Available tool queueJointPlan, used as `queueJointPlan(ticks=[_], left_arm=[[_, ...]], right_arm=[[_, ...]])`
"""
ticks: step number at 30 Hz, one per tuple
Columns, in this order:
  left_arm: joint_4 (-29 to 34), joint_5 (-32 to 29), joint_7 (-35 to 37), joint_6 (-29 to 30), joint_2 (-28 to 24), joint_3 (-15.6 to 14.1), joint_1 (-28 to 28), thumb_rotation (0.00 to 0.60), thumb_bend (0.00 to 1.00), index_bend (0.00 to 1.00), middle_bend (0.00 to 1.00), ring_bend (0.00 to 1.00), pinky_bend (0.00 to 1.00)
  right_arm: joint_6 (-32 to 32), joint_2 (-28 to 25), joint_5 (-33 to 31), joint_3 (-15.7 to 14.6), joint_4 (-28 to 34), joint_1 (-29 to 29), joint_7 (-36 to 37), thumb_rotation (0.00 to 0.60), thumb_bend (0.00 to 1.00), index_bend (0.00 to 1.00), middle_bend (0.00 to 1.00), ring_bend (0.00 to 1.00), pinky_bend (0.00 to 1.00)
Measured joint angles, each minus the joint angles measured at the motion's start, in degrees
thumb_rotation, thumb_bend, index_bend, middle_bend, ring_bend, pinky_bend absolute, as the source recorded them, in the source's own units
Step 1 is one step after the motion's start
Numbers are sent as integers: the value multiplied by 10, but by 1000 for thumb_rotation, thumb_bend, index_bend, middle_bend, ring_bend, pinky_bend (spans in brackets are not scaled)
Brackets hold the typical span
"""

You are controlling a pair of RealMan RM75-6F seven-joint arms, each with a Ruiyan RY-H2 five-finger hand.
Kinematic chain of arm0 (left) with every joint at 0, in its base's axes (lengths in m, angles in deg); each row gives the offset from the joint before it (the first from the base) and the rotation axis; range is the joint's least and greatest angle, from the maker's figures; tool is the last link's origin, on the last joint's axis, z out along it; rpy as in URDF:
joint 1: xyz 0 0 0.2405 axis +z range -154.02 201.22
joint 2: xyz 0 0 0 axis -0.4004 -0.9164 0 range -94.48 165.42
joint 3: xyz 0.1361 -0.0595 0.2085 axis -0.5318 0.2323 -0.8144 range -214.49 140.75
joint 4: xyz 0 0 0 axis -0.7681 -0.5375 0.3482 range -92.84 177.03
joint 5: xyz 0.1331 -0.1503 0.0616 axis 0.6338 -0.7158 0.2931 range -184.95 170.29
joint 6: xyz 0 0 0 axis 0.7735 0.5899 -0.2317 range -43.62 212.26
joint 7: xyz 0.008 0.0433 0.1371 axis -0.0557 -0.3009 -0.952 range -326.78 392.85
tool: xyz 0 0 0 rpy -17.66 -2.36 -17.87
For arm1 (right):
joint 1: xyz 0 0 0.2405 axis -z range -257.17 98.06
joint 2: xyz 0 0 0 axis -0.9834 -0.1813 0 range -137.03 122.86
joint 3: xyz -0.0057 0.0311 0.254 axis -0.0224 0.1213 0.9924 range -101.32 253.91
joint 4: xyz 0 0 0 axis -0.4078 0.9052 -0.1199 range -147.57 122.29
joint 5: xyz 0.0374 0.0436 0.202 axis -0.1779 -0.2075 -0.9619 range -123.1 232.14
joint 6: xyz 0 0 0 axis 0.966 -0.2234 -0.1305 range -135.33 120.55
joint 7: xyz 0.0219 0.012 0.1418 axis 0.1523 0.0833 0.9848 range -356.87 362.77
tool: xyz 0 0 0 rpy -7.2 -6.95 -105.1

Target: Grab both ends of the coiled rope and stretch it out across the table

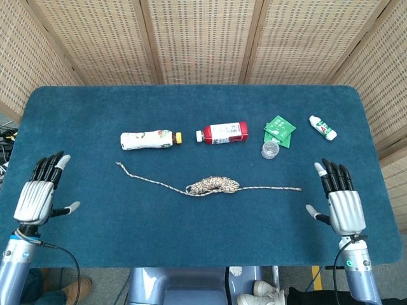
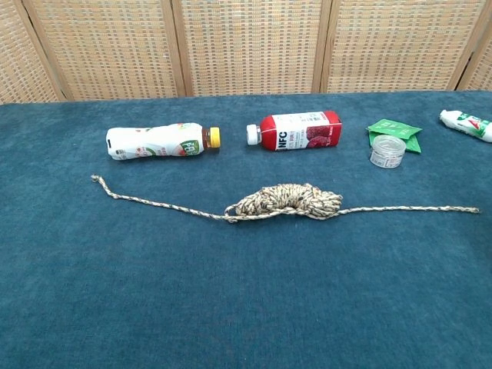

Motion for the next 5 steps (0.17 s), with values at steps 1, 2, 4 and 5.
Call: queueJointPlan(ticks=[1,2,4,5], left_arm=[[9,3,-3,5,-2,-3,6,600,0,0,0,0,0],[16,9,-3,8,-4,-8,12,600,0,0,0,0,0],[22,18,-1,11,-5,-13,20,600,0,0,0,0,0],[24,24,0,13,-6,-15,24,600,0,0,0,0,0]], right_arm=[[2,1,3,-1,1,2,-5,600,0,0,0,0,0],[4,2,5,-2,1,4,-11,600,0,0,0,0,0],[5,3,8,-4,4,9,-23,600,0,0,0,0,0],[6,3,9,-5,5,11,-28,600,0,0,0,0,0]])
